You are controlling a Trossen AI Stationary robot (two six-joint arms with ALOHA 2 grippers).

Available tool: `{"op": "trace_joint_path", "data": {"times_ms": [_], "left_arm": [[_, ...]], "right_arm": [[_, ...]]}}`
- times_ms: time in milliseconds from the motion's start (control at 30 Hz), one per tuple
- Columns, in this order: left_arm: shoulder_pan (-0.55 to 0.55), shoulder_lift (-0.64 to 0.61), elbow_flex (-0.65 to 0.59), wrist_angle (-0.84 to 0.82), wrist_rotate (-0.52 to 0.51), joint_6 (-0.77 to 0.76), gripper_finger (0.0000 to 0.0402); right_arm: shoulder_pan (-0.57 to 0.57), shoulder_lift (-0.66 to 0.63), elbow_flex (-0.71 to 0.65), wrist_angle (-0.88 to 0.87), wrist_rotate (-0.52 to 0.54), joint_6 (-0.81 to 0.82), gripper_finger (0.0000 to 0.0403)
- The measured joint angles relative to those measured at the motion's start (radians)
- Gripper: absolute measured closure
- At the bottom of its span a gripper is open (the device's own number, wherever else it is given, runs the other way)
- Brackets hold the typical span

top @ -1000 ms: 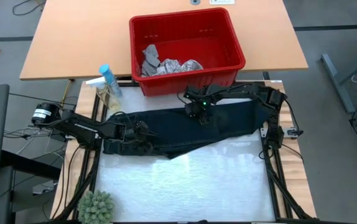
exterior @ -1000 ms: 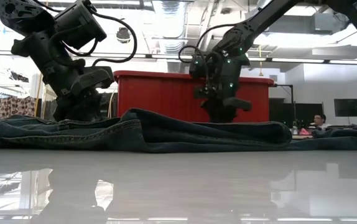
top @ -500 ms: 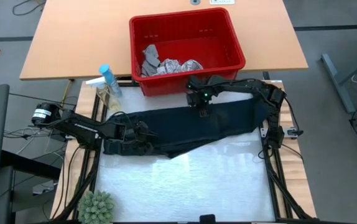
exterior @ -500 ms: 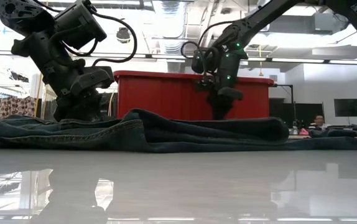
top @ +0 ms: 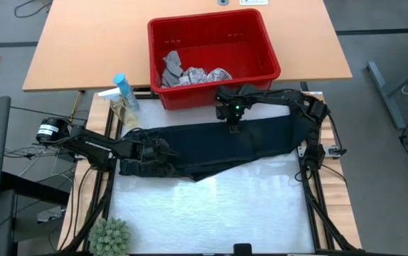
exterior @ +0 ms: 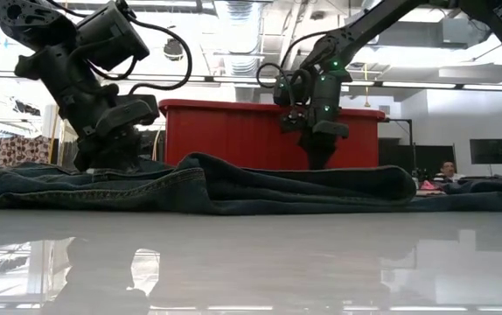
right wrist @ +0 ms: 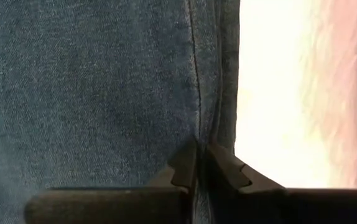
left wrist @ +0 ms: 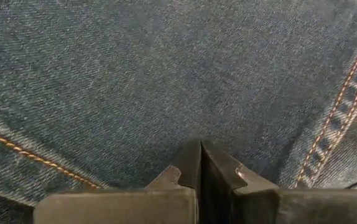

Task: Fold Laundry from Bin
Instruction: Fold the blue jeans

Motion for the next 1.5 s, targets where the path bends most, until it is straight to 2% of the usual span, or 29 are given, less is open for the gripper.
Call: {"op": "trace_joint_path", "data": {"times_ms": [233, 400, 567, 767, 933, 1067, 1333, 1500], "left_arm": [[0.0, 0.0, 0.0, -0.017, 0.002, 0.0, 0.0401], [0.0, 0.0, 0.0, -0.018, 0.004, 0.0, 0.0401], [0.0, 0.0, 0.0, -0.019, 0.003, -0.001, 0.0401], [0.0, 0.0, 0.0, -0.019, 0.0, -0.002, 0.0401], [0.0, 0.0, 0.0, -0.019, -0.005, -0.003, 0.0401], [0.0, 0.0, 0.0, -0.019, -0.008, -0.004, 0.0401], [0.0, 0.0, 0.0, -0.019, -0.006, -0.001, 0.0401], [0.0, 0.0, 0.0, -0.019, -0.003, 0.0, 0.0401]], "right_arm": [[-0.011, -0.062, 0.0, -0.019, 0.007, 0.0, 0.0347], [-0.035, -0.066, -0.005, -0.105, 0.016, 0.024, 0.0342], [-0.038, -0.08, -0.011, -0.143, -0.084, 0.085, 0.0337], [-0.011, -0.159, -0.012, -0.16, -0.076, 0.107, 0.0354], [-0.01, -0.255, -0.111, -0.122, -0.076, 0.179, 0.0388], [-0.007, -0.28, -0.236, -0.009, -0.07, 0.207, 0.038], [-0.028, -0.283, -0.395, 0.219, 0.045, 0.213, 0.0388], [-0.063, -0.282, -0.432, 0.229, 0.249, 0.261, 0.0372]]}}
